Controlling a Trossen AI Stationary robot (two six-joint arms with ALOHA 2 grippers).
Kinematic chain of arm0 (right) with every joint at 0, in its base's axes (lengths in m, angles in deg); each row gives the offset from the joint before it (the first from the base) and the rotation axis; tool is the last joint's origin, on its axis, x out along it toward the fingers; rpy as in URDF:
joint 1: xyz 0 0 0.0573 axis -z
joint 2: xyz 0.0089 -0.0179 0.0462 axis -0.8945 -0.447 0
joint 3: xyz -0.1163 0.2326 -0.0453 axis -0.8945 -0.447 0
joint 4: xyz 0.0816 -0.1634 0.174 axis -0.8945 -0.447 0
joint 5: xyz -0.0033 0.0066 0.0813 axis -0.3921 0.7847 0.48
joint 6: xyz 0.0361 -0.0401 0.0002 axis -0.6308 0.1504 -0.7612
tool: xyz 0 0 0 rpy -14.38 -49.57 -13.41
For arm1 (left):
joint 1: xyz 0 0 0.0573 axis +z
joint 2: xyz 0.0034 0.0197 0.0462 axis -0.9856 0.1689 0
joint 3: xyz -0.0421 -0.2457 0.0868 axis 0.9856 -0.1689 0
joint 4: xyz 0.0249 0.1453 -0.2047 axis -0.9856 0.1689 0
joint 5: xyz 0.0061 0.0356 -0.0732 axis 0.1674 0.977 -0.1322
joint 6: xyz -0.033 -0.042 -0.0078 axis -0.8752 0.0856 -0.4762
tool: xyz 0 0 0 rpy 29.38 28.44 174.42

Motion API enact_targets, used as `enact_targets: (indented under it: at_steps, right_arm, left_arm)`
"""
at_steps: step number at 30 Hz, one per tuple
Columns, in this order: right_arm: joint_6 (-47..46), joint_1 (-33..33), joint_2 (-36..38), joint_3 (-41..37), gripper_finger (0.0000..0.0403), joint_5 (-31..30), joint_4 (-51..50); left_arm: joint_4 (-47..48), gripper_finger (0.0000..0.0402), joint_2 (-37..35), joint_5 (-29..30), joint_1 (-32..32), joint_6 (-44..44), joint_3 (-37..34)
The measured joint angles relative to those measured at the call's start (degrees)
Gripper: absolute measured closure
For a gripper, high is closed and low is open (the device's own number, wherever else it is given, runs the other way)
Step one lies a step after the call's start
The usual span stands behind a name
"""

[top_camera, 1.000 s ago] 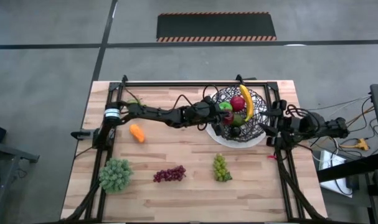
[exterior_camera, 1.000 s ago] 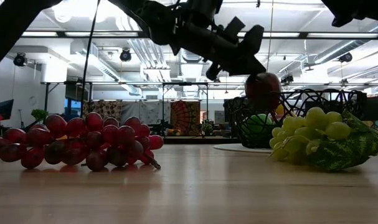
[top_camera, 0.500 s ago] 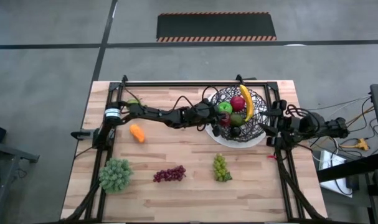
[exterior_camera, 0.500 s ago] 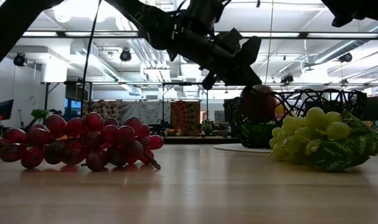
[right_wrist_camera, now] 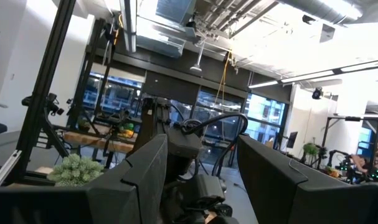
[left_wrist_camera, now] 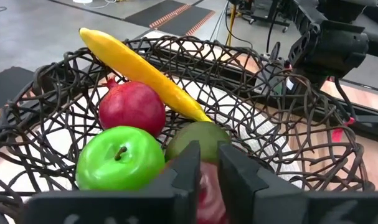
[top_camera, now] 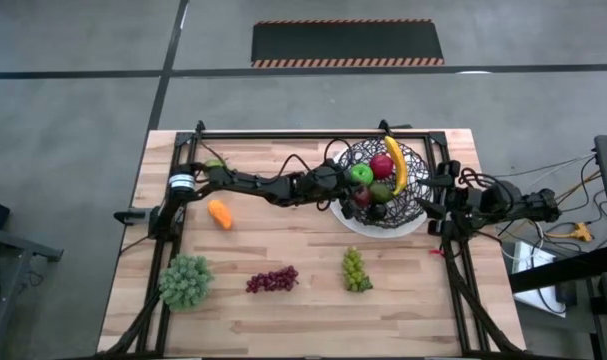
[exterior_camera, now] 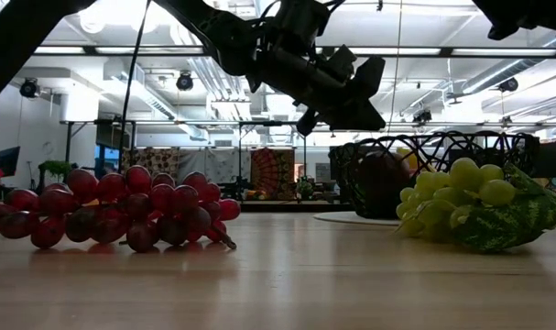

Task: Build produce basket
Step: Put the red apple into the wire basket

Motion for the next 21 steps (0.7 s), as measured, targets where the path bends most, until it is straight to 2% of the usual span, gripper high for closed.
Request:
enact_targets:
  at_steps: [6, 11, 16, 21]
  right_arm:
    - [0.0, 0.01, -0.02, 0.0, 0.022, -0.02, -0.02]
    - [0.0, 0.01, -0.16, 0.0, 0.022, -0.01, -0.07]
    - [0.06, 0.0, -0.68, 0.0, 0.022, -0.02, -0.07]
    - [0.04, 0.01, -0.68, -0.02, 0.022, -0.04, -0.86]
  left_arm:
    - [-0.05, 0.0332, 0.0, 0.24, 0.0, 0.17, 0.0]
    - [-0.42, 0.032, 0.0, 0.26, 0.0, 0.6, 0.0]
    - [-0.19, 0.0319, -1.81, 0.28, -0.86, 4.59, -0.04]
    - [-0.01, 0.032, -6.0, 0.15, -4.45, 11.76, -0.47]
